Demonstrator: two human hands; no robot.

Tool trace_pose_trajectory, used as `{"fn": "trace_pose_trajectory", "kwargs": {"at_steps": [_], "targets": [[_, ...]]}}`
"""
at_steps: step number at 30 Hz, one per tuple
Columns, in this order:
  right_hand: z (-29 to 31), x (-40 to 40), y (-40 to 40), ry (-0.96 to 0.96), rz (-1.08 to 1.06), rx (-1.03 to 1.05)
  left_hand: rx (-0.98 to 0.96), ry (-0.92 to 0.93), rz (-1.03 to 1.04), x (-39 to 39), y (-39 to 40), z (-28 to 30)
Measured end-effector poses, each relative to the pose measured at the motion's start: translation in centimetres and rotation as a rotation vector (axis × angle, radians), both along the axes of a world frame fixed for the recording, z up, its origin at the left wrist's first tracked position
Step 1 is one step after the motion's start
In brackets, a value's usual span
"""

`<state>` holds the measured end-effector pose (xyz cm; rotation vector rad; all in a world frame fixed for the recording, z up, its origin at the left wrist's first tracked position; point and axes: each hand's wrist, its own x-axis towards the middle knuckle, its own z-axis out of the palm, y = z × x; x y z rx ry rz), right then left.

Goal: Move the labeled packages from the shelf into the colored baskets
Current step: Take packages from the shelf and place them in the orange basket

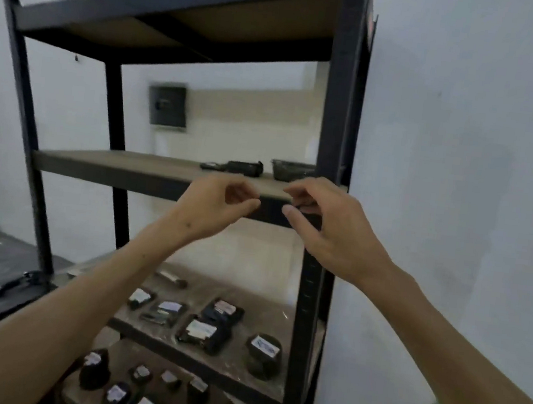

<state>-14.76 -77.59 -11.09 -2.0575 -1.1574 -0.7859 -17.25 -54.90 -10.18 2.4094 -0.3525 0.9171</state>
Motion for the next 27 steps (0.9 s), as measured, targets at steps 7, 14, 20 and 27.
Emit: {"fn": "trace_pose_trajectory", "kwargs": {"at_steps": [7,14,20,27], "targets": [[6.3,6.2,11.0,-0.018,-0.091,0.081,-0.162,0.067,0.067,7.9,9.5,4.9],[11.0,16.5,19.8,0.23,-0.408,-0.377,-0.135,0.274,0.109,17.0,18.4,7.3],[10.4,24.0,23.6,0.4,-0.622,-0.528,0.036,0.463,0.067,23.6,21.6,7.2],[9.7,27.3,25.2,0.491,-0.782,-0.591,0.113,0.665,-0.022,29.6,23.4,7.0]]}}
